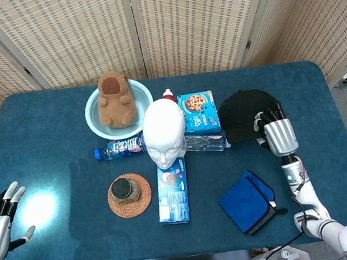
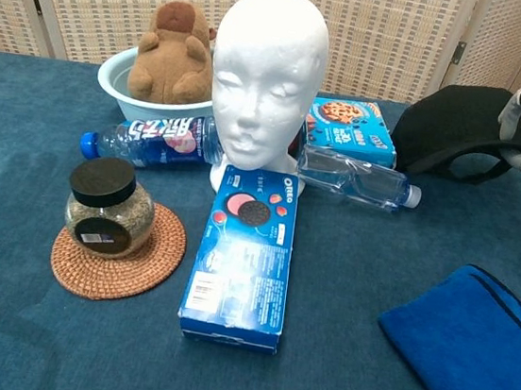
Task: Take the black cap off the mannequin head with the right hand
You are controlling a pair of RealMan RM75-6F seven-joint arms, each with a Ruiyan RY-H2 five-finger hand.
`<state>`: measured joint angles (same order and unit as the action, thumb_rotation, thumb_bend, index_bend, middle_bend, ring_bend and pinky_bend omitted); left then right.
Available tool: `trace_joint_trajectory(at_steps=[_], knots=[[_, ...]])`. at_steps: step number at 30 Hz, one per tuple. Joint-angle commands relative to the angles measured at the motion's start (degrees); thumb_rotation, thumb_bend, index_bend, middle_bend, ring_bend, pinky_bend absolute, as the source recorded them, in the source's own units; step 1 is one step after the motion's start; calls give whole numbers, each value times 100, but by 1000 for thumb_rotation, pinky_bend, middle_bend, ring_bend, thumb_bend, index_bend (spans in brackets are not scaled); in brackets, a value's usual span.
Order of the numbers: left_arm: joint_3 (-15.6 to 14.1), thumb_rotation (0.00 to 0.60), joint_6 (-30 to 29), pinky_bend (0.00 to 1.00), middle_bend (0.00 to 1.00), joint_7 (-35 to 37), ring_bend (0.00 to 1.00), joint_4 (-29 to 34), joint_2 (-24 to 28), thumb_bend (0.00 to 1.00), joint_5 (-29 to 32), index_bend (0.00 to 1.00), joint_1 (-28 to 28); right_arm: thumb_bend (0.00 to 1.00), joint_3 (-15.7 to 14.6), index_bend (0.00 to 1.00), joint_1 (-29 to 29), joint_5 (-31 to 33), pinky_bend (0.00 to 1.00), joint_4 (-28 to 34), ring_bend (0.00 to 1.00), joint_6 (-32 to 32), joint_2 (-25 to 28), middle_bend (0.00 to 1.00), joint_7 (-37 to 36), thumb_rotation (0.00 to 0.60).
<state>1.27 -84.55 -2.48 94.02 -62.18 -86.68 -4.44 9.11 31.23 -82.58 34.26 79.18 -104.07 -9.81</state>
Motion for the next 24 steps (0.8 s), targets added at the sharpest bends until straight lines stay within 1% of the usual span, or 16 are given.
trace_joint_trajectory(at_steps=[1, 2, 3, 4, 6, 11, 12, 14, 17, 19, 22, 24], knots=[[3, 600, 1, 0, 0, 5, 2, -22, -13, 201, 0, 16, -6, 171, -62, 582, -181, 140, 4, 546, 146, -315, 285, 303, 397, 600], [6, 600, -5, 0, 0, -7, 2, -39, -23, 201, -3, 16, -7, 94, -47, 516, -222, 209, 4, 746, 124, -399, 366, 276, 499, 600], [5, 600, -4, 0, 0, -8, 3, -51, -34, 202, -5, 17, -9, 51, -42, 468, -276, 296, 4, 1063, 107, -534, 502, 255, 618, 600], [1, 600, 1, 0, 0, 9, 4, -52, -37, 202, -11, 17, -12, 7, -40, 385, -314, 358, 4, 1313, 80, -625, 620, 220, 717, 600], [1, 600, -2, 0, 0, 33, 4, -65, -36, 202, -27, 16, -19, 0, -26, 269, -394, 472, 4, 1830, 44, -728, 879, 174, 1007, 600], [-3, 600, -14, 0, 0, 76, 4, -83, -20, 202, -28, 16, -12, 0, -65, 50, -565, 707, 1, 2937, 0, -963, 1484, 82, 1608, 600], [-8, 600, -18, 0, 0, 83, 4, -89, -20, 202, -26, 16, -6, 0, -82, 23, -606, 748, 0, 3191, 0, -996, 1632, 64, 1724, 600], [-15, 600, -20, 0, 0, 102, 4, -100, -26, 202, -22, 16, 1, 0, -112, 0, -667, 784, 0, 3525, 0, -1008, 1828, 29, 1879, 600], [-21, 600, -23, 0, 0, 128, 4, -123, -35, 202, -18, 16, 9, 0, -146, 0, -794, 706, 0, 3945, 0, -806, 2075, 16, 2007, 600], [-17, 600, -39, 0, 0, 143, 4, -128, -28, 201, -16, 16, 16, 0, -156, 0, -885, 623, 0, 4103, 0, -615, 2176, 16, 1999, 600], [-5, 600, -62, 0, 0, 163, 4, -131, -3, 202, -5, 16, 25, 0, -155, 0, -1056, 457, 0, 4261, 0, -192, 2314, 48, 2074, 600], [0, 600, -70, 0, 0, 164, 4, -125, 12, 202, -4, 16, 26, 0, -160, 13, -1161, 360, 0, 4358, 0, 47, 2412, 93, 2121, 600]])
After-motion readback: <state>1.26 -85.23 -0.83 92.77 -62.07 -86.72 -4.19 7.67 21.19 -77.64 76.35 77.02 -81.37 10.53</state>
